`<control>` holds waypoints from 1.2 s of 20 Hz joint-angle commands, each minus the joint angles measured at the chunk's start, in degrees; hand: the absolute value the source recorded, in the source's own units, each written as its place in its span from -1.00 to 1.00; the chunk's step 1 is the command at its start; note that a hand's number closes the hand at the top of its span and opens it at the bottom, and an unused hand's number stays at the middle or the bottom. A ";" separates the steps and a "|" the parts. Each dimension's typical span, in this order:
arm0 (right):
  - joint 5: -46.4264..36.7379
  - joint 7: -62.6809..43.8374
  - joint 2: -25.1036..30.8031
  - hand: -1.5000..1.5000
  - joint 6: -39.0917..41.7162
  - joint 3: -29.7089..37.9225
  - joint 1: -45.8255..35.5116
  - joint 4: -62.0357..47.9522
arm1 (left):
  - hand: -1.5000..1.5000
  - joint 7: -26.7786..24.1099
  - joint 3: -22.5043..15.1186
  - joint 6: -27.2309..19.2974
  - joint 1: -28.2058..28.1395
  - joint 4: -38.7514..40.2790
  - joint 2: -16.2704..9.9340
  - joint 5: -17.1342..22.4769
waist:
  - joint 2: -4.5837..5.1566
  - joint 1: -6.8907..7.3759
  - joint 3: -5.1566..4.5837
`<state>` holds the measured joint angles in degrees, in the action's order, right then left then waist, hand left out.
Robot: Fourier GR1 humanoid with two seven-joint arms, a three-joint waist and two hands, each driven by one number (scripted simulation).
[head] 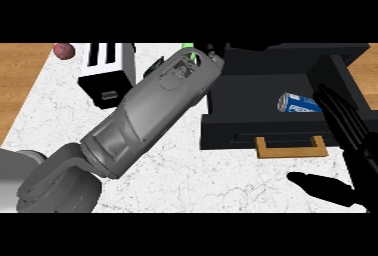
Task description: Pick up the can, place it into the drawer and close the drawer
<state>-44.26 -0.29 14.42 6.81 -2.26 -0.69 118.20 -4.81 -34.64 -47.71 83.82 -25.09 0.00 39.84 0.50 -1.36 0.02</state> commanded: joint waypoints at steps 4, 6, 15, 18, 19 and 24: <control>-14.61 0.47 0.27 -1.00 -6.20 -4.01 -4.46 -15.41 | -1.00 0.76 0.83 0.15 -2.50 -3.02 -1.51 -1.71 | -0.40 2.39 -0.02; -16.16 1.32 -2.53 -1.00 -11.07 -4.40 -6.12 -20.13 | -1.00 3.52 0.47 0.83 -2.32 -4.67 -3.84 -2.84 | -0.53 2.37 0.01; -18.28 4.80 -6.66 -1.00 -22.73 -0.89 -14.38 -41.13 | -1.00 13.49 -1.12 0.89 -5.55 -17.33 -12.41 -6.23 | -0.66 3.30 0.03; -18.21 5.66 -5.70 -1.00 -23.18 0.75 -17.22 -44.48 | -1.00 14.15 -0.32 0.97 -9.01 -21.69 -15.96 -6.82 | -0.69 3.26 0.01; -19.80 6.48 -5.88 -1.00 -26.81 1.11 -15.90 -47.70 | -1.00 14.14 -2.13 0.77 -10.89 -23.45 -15.96 -7.59 | -0.71 4.00 0.04; -20.39 7.53 -4.56 -1.00 -29.98 4.75 -23.29 -57.30 | -1.00 17.77 -0.12 3.21 -11.24 -27.47 -21.13 -6.76 | -0.39 4.71 0.06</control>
<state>-64.87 6.27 9.85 -20.06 0.00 -22.25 70.64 10.70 -35.63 -45.81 73.82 -49.11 -17.52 32.94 -1.18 2.97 -1.26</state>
